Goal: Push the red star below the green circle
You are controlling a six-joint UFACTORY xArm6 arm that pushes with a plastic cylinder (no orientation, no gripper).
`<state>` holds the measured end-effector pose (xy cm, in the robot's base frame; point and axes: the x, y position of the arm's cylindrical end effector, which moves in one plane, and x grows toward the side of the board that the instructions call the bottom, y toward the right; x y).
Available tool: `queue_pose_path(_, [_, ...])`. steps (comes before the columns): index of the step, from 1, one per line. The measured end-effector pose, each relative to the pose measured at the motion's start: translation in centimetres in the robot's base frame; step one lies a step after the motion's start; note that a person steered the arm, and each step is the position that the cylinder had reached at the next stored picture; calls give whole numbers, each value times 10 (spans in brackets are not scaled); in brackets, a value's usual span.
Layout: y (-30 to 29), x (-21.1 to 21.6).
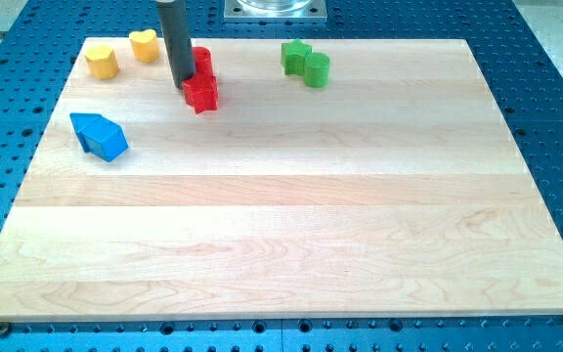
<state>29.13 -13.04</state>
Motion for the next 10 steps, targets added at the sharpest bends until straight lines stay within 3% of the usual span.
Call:
queue_pose_path(1, [-5,0])
queue_pose_path(4, [-11,-71])
queue_pose_path(5, [6,-62])
queue_pose_path(8, [7,71])
queue_pose_path(9, [58,103])
queue_pose_path(10, [33,82])
